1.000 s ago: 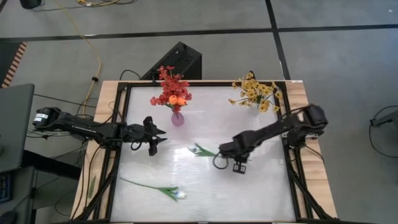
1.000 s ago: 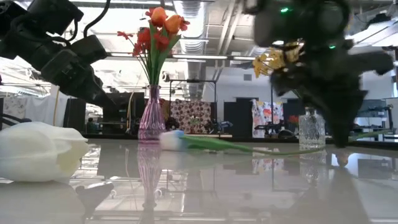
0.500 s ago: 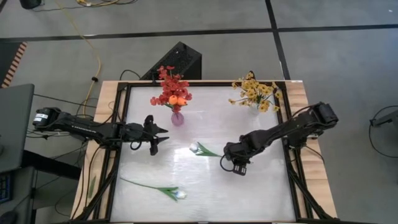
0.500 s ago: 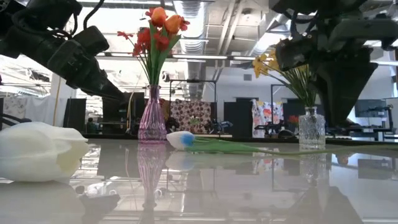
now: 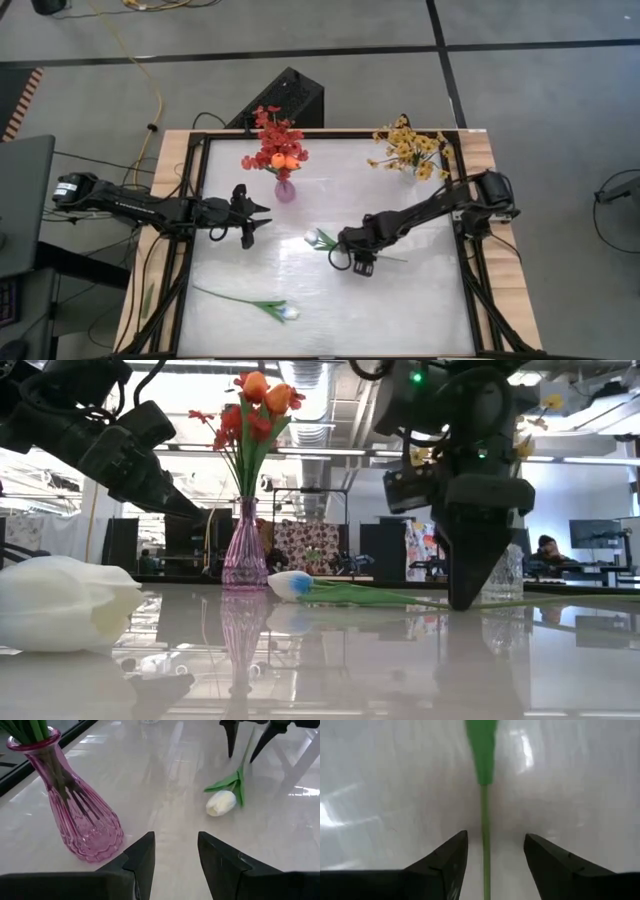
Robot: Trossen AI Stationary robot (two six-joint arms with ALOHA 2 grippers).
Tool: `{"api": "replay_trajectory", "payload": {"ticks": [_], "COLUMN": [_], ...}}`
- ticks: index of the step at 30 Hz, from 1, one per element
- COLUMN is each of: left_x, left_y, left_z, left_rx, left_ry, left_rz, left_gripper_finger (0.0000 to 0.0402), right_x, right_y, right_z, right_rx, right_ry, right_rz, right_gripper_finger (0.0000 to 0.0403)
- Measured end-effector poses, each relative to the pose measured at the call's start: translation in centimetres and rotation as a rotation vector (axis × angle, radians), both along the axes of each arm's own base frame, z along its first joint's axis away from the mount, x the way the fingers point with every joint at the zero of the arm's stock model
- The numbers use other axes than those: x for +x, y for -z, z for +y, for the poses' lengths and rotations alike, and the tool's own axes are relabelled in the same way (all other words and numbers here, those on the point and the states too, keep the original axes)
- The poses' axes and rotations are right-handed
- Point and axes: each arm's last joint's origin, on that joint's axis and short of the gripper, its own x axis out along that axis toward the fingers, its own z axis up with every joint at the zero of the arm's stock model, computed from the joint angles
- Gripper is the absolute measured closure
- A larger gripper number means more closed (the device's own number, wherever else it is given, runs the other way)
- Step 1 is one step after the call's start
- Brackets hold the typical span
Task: Sort flowers into vase by color
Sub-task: Put the top white tulip into the transparent vase
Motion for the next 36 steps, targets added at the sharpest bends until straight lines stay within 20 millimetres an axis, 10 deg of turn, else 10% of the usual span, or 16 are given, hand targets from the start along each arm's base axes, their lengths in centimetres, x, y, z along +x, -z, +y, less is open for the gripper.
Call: {"api": "replay_trajectory", "payload": {"ticks": [36], "left_x": [0.0], "left_y": [0.0], "left_z": [0.0], "left_rx": [0.008], "left_ry": [0.002], "left_rz": [0.004], "left_gripper_finger": [0.0262], "right_x": [1.8], "right_y": [1.1], "right_z": [1.6], "right_rx": [-0.130], "right_ry": [-0.035], "right_rz": [-0.028], "right_gripper_finger": [0.0270]}}
